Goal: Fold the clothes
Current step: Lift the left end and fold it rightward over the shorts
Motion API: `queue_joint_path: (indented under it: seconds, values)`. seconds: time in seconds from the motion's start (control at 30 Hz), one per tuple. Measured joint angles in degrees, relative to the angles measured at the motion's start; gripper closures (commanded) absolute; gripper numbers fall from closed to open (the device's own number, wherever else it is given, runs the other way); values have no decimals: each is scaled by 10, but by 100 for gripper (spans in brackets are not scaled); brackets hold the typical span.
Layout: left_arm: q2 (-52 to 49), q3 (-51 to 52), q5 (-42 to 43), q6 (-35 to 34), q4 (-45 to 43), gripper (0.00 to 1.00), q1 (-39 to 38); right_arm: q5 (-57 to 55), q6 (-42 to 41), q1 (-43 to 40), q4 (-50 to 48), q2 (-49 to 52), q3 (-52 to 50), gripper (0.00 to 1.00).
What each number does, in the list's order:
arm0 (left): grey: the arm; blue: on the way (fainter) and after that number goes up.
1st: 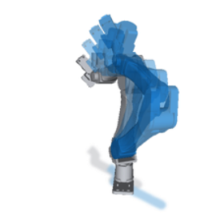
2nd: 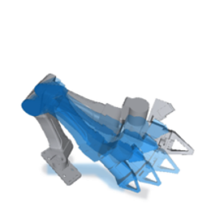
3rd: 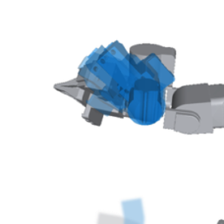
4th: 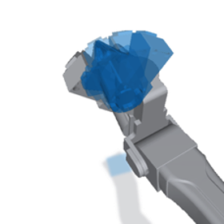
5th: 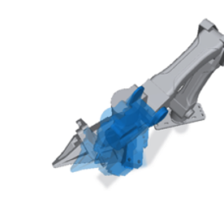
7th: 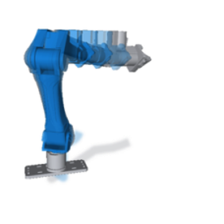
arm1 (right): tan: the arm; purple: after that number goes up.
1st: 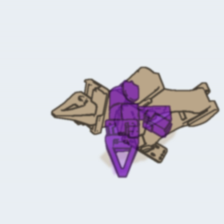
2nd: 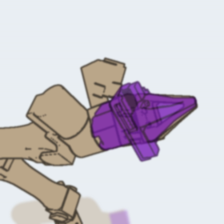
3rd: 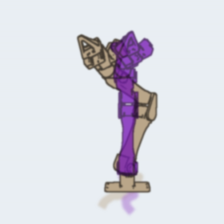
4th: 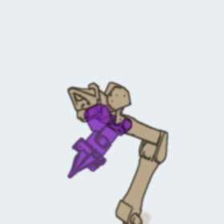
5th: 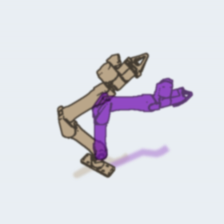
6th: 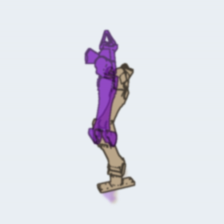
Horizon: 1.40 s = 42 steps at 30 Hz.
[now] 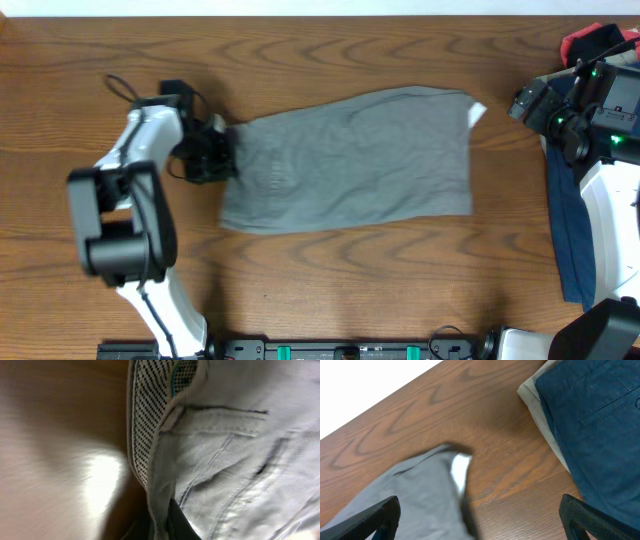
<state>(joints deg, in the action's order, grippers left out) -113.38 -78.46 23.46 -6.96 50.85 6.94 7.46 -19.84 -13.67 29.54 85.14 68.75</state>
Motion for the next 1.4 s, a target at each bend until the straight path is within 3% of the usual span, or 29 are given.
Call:
queue_joint_path:
  seconds: [0.23, 0.53, 0.83, 1.03, 1.4]
  values:
    - [160, -7, -110, -51, 18, 94, 42, 0, 0, 0, 0, 0, 0, 1]
    - [296, -11, -143, -69, 36, 94, 9, 0, 0, 0, 0, 0, 0, 1]
    - [314, -14, -150, -79, 47, 94, -112, 0, 0, 0, 0, 0, 0, 1]
    - [314, -68, -162, -89, 51, 94, -195, 0, 0, 0, 0, 0, 0, 1]
    - [308, -102, -178, -109, 20, 94, -249, 0, 0, 0, 0, 0, 0, 1]
